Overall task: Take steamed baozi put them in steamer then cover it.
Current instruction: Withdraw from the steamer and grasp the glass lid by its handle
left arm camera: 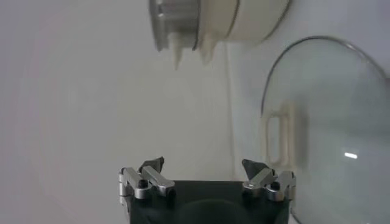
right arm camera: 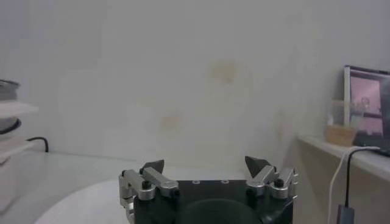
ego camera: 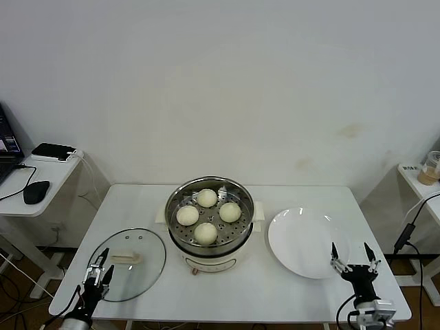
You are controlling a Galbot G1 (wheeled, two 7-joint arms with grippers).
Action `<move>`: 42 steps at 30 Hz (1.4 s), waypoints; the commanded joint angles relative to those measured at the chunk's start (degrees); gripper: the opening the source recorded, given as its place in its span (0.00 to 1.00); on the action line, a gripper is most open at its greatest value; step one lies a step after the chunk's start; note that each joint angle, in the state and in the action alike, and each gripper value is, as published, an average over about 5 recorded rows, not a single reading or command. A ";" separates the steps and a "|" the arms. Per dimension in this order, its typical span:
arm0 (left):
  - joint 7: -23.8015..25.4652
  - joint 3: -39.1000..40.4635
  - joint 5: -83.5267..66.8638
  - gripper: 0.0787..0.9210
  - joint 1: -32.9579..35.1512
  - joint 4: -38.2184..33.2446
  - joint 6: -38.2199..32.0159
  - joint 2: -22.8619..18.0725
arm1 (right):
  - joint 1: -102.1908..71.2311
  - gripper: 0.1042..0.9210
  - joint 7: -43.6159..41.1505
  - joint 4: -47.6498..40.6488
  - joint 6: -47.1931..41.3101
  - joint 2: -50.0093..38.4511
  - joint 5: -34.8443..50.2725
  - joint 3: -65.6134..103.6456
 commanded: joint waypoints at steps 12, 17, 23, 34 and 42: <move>0.09 5.63 3.74 0.88 -10.99 11.25 -0.20 3.14 | -3.88 0.88 -0.48 2.24 -0.14 1.78 -1.72 -0.49; -0.26 6.07 3.41 0.88 -13.69 14.06 -0.40 4.13 | -4.44 0.88 -0.48 2.25 0.21 2.43 -2.71 -0.53; 0.15 6.88 3.12 0.88 -16.04 16.20 -0.37 4.32 | -4.90 0.88 -0.61 2.04 0.41 2.94 -3.66 -0.55; 0.29 7.64 2.58 0.88 -18.29 17.48 -0.31 3.94 | -4.96 0.88 -0.71 1.81 0.47 3.04 -4.27 -0.59; 0.65 8.79 1.20 0.88 -19.52 18.37 -0.22 3.20 | -4.67 0.88 -0.71 1.49 0.49 3.24 -4.68 -1.44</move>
